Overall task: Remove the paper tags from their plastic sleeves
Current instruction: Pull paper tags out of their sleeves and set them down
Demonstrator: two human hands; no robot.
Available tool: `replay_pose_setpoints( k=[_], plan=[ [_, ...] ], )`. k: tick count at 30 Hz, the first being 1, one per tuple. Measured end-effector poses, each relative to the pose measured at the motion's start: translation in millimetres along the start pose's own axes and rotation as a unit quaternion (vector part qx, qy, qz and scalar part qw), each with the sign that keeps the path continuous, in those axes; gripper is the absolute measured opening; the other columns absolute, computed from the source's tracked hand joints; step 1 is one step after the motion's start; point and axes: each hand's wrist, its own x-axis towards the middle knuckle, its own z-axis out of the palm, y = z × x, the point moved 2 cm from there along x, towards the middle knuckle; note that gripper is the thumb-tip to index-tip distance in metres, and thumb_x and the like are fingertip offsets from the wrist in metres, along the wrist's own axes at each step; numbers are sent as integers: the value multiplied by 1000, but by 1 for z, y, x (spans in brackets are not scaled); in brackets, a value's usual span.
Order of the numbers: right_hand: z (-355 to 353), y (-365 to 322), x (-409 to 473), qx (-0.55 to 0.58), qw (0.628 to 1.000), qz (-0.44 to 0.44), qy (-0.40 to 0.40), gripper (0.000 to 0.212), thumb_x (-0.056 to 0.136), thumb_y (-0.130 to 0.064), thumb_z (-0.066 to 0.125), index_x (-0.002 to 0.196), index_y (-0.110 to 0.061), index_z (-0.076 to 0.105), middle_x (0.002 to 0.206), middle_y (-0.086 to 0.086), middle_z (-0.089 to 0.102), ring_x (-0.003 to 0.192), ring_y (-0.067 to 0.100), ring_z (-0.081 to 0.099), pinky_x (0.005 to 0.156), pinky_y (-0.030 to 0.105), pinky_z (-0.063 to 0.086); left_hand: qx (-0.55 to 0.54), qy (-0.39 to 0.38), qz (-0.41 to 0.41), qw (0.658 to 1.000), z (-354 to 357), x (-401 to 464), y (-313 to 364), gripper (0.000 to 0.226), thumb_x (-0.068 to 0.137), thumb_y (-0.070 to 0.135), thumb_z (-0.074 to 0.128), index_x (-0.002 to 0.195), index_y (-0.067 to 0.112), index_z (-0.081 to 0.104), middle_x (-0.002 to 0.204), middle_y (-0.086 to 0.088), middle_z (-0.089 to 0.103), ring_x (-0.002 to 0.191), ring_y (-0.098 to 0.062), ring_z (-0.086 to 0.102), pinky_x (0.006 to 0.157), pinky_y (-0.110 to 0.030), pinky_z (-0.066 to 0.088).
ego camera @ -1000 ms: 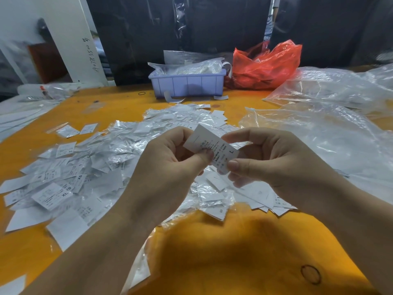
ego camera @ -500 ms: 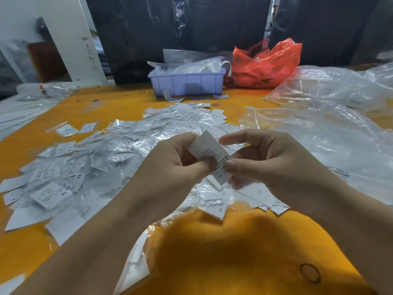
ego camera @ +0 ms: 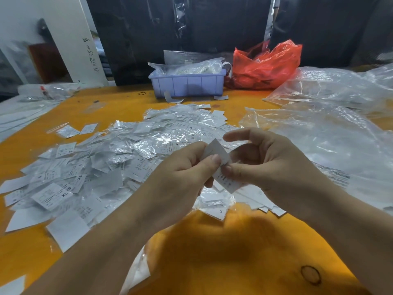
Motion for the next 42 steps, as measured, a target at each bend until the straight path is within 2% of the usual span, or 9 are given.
replay_pose_setpoints(
  k=[8,16,20,24,29,32,35,38,42],
  plan=[
    [3,-1,-3,-18,999,-50,6,58,58,-26,78,113,-27,61,88,-7,68,75,20,72,70,36,61,4,1,-18,1000,2,-1,0,25,84,36,46,74,18,59,62,6,57,54,-8,45,53,-21,36],
    [-1,3,0,-30,996,-64,54,40,73,-14,79,107,-27,63,84,-9,67,72,11,68,63,23,55,113,61,48,991,1,-6,5,24,82,56,52,103,45,54,88,19,65,75,-5,62,59,-20,52],
    [-1,4,0,-29,996,-63,57,40,73,-13,79,106,-29,63,88,-9,67,74,15,70,63,27,58,139,49,96,984,5,-8,10,22,84,47,58,105,41,59,85,18,65,67,-5,60,50,-13,45],
    [-2,3,-1,-20,996,-63,61,43,66,-25,79,106,-29,63,90,-11,67,72,11,69,58,21,53,174,53,110,977,7,-8,11,27,85,47,56,112,45,57,87,23,63,71,-7,61,51,-15,46],
    [-1,5,1,-10,995,-66,70,40,65,-26,79,102,-32,65,92,-5,69,74,16,70,62,28,56,179,56,116,975,6,-8,11,27,87,41,57,112,39,66,78,16,63,66,-7,58,50,-14,43],
    [0,4,0,-9,995,-65,69,45,61,-32,77,104,-30,64,93,-3,70,77,17,71,64,31,59,150,61,110,981,5,-8,10,15,91,33,59,102,37,69,77,14,66,63,-8,56,48,-15,43],
    [-3,2,0,-5,997,-51,54,51,60,-37,75,109,-26,62,92,-8,71,80,13,71,63,23,56,96,64,84,990,2,-6,9,13,90,36,57,90,36,70,73,10,68,61,-11,55,52,-23,45],
    [-6,0,2,33,999,-28,30,50,62,-24,74,111,-20,62,88,-6,71,79,13,71,63,19,52,29,84,50,995,-3,-3,6,16,85,38,54,81,33,69,62,8,61,53,-6,48,48,-19,39],
    [-8,-2,2,49,998,-21,23,38,70,-7,73,106,-13,62,82,9,72,80,25,72,63,29,57,-11,103,33,994,-7,-2,4,22,89,37,51,80,30,70,64,11,63,53,-1,51,50,-12,41]
  ],
)
